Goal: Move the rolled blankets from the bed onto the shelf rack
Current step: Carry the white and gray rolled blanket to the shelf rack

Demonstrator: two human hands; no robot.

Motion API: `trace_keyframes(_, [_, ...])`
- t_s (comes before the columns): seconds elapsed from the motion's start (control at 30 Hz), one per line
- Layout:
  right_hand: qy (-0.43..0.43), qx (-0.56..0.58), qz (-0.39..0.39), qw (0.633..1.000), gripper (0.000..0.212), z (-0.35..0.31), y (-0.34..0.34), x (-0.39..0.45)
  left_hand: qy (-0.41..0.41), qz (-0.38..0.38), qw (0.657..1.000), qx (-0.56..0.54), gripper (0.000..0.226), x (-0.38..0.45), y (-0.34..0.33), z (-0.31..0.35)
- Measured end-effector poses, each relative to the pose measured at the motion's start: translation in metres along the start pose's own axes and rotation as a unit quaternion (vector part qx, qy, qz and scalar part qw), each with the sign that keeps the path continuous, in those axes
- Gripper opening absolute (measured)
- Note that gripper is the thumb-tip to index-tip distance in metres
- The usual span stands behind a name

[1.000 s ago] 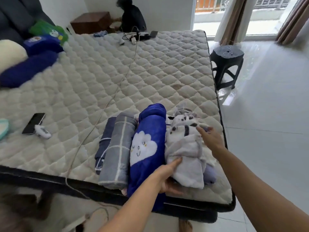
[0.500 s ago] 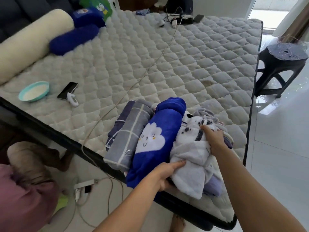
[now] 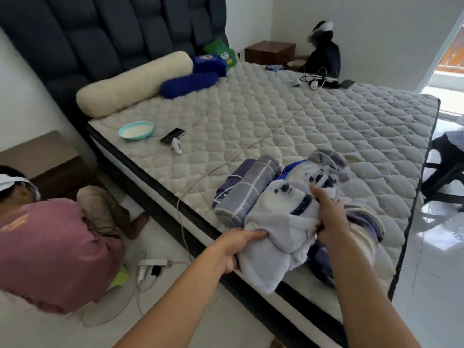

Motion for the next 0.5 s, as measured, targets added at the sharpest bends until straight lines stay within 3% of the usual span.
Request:
trace_keyframes(0.07, [0.017, -0.008, -0.065, 0.998, 0.08, 0.013, -0.036, -0.035, -0.041, 0.02, 0.998, -0.034, 0.034, -0.038, 0.037, -0.018])
trace_keyframes(0.13, [0.019, -0.037, -0.128, 0.991, 0.087, 0.031, -0.074, -0.075, -0.069, 0.042, 0.994, -0.069, 0.026, -0.078, 0.075, -0.047])
trace_keyframes(0.3, [0.051, -0.1, -0.276, 0.955, 0.093, 0.087, -0.172, -0.188, -0.155, 0.123, 0.963, -0.183, 0.041, -0.167, 0.163, -0.146])
trace_keyframes(0.5, [0.13, -0.201, -0.451, 0.86, 0.085, 0.16, -0.295, -0.339, -0.242, 0.26, 0.888, -0.291, 0.047, -0.282, 0.25, -0.252])
Point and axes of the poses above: each hand's wrist, its own x-axis towards the middle knuckle, its own y-axis out of the back of the hand, z = x × y, the point moved 2 cm from there along x, towards the middle knuckle, and after that the axes turned 3 degrees about -z, right-handed, at the moved point
